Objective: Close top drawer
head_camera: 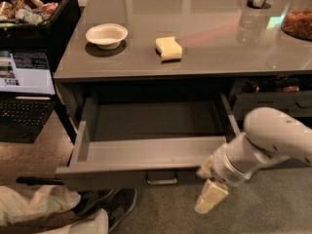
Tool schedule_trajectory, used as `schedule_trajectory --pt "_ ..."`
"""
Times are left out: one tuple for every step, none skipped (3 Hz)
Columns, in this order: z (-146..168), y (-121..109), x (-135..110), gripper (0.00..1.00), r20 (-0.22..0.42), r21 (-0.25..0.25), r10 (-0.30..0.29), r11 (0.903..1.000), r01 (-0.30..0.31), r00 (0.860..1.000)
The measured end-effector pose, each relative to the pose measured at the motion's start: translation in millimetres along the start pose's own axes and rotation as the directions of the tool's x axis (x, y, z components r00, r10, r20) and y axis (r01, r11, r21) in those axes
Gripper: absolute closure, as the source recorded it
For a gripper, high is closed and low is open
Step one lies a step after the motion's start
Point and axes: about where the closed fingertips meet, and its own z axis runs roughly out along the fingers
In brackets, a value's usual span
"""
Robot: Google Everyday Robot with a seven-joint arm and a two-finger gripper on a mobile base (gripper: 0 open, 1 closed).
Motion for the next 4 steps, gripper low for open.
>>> schedule_trajectory --pt "7 -30 -25 0.0 -0.014 0.013 -0.058 0.9982 0.058 0.998" --pt "28 -78 -62 0.0 -0.014 0.021 -0.11 0.9937 0.11 0.994" --pt "28 -78 -62 0.0 -0.014 0.022 -0.11 0.9937 0.11 0.994" --pt "23 -102 -54 0.0 -0.003 0.063 -0.081 0.9947 0.081 0.997"
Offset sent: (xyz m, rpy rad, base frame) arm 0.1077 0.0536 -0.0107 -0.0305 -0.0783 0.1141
